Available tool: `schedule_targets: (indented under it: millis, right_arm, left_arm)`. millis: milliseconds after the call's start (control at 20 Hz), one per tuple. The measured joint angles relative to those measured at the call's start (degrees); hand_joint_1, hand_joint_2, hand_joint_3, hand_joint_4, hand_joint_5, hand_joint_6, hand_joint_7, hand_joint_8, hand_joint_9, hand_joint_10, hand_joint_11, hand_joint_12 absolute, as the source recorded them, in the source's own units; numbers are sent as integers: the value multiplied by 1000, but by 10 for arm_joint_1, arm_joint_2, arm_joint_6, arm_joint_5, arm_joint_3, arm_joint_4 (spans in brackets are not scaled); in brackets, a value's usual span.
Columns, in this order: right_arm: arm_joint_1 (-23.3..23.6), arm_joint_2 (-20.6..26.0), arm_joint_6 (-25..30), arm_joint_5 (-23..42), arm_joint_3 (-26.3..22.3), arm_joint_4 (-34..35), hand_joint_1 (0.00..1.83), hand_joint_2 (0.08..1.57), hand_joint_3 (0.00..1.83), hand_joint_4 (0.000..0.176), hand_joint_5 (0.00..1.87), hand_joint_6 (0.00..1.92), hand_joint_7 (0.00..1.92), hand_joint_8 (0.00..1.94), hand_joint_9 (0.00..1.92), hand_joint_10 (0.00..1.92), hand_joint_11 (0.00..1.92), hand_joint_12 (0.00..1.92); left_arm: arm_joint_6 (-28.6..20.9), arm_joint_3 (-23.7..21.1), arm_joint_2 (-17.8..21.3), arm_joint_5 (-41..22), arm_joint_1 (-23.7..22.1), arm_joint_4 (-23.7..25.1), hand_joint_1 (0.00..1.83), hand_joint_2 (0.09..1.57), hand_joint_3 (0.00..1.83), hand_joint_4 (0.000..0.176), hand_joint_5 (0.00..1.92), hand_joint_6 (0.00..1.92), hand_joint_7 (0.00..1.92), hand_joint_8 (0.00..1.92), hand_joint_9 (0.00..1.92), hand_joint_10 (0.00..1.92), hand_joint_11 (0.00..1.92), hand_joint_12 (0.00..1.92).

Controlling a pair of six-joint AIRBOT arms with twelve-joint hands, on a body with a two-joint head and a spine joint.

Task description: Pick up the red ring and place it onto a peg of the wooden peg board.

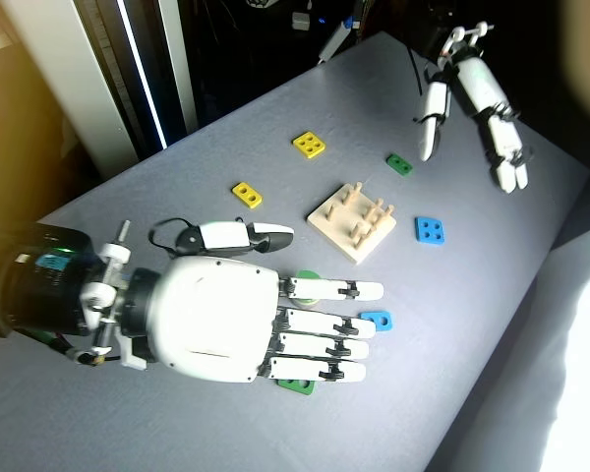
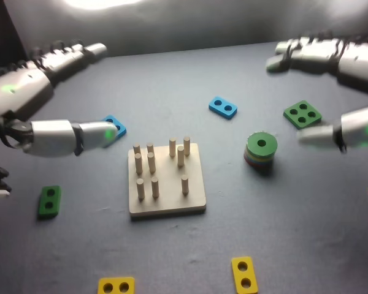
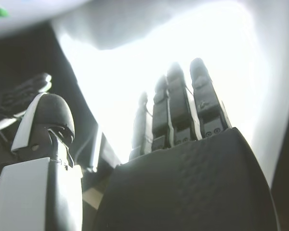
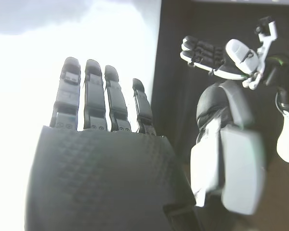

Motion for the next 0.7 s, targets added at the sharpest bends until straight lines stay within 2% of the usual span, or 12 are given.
schedule_targets:
  millis: [50, 150, 200, 250, 350, 500, 600, 650, 700]
  right_arm:
    - [0, -1, 0, -7, 0, -4, 825, 965, 10, 0, 200, 78, 45, 7, 0, 0, 0, 0]
    - [6, -5, 0, -23, 1, -13, 825, 961, 5, 0, 217, 75, 72, 17, 0, 0, 0, 0]
    - [7, -6, 0, -24, 1, -17, 783, 945, 0, 7, 210, 68, 77, 17, 0, 0, 0, 0]
    - [9, -8, 0, -28, 2, -22, 778, 947, 0, 20, 209, 65, 73, 14, 0, 0, 0, 0]
    - [10, -12, 0, -36, 2, -31, 715, 964, 3, 11, 242, 39, 134, 14, 44, 15, 0, 0]
    - [10, -23, 2, -41, 8, -36, 738, 945, 0, 28, 339, 29, 188, 2, 66, 16, 0, 0]
    - [10, -37, 24, -45, 22, -50, 743, 924, 0, 17, 349, 26, 192, 6, 70, 15, 41, 20]
    - [10, -44, 33, -50, 28, -57, 721, 916, 0, 26, 350, 23, 193, 6, 71, 15, 57, 30]
    - [11, -48, 35, -55, 28, -63, 712, 898, 21, 29, 351, 4, 192, 0, 93, 2, 11, 293]
  left_arm:
    - [-1, 4, -4, 6, -4, 2, 447, 955, 14, 161, 49, 5, 0, 0, 0, 0, 0, 0]
    - [0, 11, -10, 23, -6, 0, 449, 970, 16, 163, 43, 1, 0, 0, 0, 0, 0, 0]
    - [0, 12, -10, 28, -6, 1, 439, 963, 11, 173, 40, 0, 0, 0, 0, 0, 0, 0]
    - [0, 12, -10, 29, -6, 0, 445, 964, 10, 175, 44, 2, 0, 0, 0, 0, 0, 0]
    - [1, 15, -14, 31, -7, -2, 442, 969, 9, 176, 52, 5, 0, 0, 0, 0, 0, 0]
    - [1, 15, -17, 36, -7, -1, 421, 970, 7, 176, 52, 3, 0, 0, 0, 0, 0, 0]
    - [1, 15, -17, 36, -7, -2, 412, 973, 6, 176, 49, 1, 0, 0, 0, 0, 0, 0]
    - [1, 19, -18, 37, -7, 0, 419, 974, 5, 164, 57, 4, 0, 0, 0, 0, 0, 0]
    - [0, 19, -18, 37, -8, -3, 413, 979, 6, 172, 52, 1, 0, 0, 0, 0, 0, 0]
